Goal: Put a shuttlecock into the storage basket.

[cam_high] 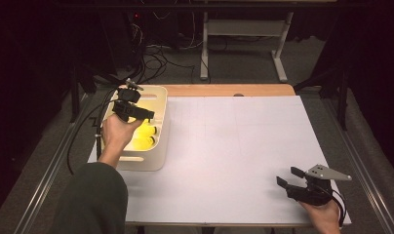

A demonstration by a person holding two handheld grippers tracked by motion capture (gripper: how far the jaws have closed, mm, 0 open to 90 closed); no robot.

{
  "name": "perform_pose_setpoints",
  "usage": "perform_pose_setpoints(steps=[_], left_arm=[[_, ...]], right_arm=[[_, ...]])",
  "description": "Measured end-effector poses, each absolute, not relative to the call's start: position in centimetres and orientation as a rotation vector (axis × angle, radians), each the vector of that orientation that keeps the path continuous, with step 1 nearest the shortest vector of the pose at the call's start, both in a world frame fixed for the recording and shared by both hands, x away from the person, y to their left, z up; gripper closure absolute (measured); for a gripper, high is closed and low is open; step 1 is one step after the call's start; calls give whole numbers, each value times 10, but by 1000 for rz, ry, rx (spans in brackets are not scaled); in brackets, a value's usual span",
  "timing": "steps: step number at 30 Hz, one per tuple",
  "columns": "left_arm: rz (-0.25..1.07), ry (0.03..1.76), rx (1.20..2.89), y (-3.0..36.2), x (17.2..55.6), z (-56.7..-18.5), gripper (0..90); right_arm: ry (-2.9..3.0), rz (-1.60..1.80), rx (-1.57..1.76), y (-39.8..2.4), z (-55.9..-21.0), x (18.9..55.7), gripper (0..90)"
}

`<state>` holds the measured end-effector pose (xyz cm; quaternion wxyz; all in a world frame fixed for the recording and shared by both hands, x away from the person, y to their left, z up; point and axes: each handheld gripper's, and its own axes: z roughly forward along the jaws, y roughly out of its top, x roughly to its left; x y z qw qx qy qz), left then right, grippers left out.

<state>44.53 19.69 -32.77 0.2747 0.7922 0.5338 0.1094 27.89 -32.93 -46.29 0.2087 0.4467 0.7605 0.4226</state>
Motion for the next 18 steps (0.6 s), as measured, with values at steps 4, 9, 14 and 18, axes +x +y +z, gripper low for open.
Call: perform_pose_setpoints(steps=[4, 9, 14, 18], left_arm=[[318, 1415, 2128, 192, 442, -325, 448], [335, 1372, 2106, 187, 437, -319, 416], [341, 1341, 2099, 182, 433, -316, 405], [346, 1315, 2101, 177, 430, -313, 406]], right_arm=[[2115, 1176, 1243, -329, -463, 279, 311], [2117, 1176, 1241, -329, -463, 279, 311], [2115, 1177, 1245, -329, -463, 278, 311], [2115, 1177, 1246, -329, -463, 278, 311]])
